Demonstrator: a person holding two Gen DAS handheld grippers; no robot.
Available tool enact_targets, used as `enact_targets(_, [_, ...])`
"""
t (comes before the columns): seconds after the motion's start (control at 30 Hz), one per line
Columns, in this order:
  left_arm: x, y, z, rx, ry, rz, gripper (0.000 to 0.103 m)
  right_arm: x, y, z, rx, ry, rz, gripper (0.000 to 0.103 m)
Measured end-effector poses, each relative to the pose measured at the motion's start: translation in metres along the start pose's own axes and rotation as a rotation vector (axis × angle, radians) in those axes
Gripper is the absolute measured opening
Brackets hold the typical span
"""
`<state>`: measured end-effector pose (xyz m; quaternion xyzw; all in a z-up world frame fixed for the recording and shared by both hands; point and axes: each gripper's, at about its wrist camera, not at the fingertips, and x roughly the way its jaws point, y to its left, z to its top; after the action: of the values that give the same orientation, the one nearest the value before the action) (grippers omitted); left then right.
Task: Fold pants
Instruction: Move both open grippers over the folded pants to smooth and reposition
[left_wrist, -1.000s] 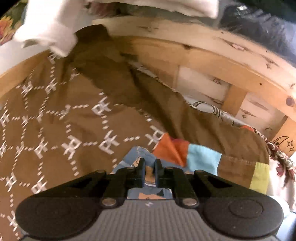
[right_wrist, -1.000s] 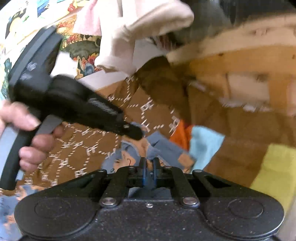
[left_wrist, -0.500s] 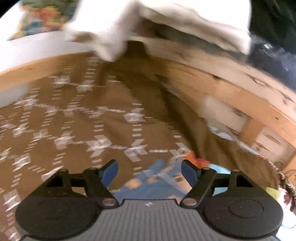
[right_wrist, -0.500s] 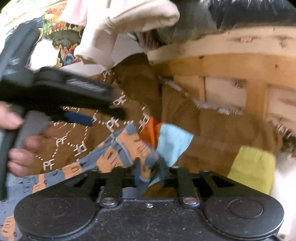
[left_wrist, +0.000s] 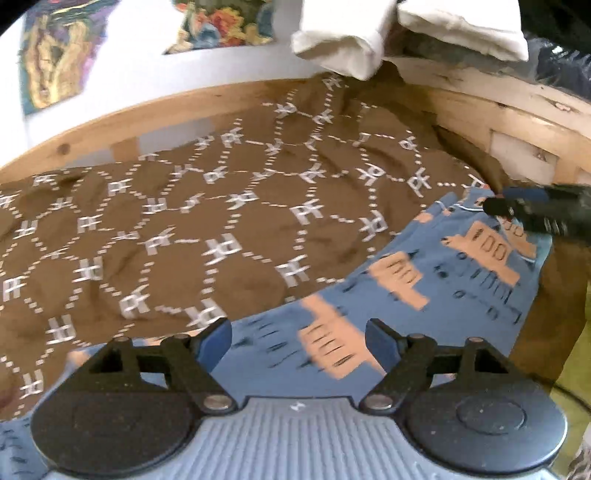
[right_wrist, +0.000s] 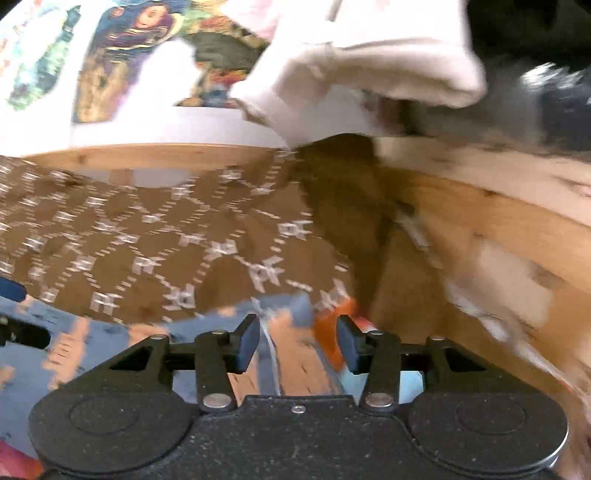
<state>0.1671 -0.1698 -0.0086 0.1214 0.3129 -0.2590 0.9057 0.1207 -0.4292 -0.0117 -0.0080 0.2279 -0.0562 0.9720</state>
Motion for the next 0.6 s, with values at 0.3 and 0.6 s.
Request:
enact_targets(0.3, [-0.020, 0.043, -0.010, -0.042, -0.019, 0.041, 0.084, 0.055, -0.012, 0.038, -0.020, 0.209, 0.076, 0.006])
enact_targets(0.6, [-0.036, 0.073, -0.021, -0.019, -0.037, 0.133, 0.084, 0.062, 0.012, 0.041, -0.156, 0.132, 0.047, 0.021])
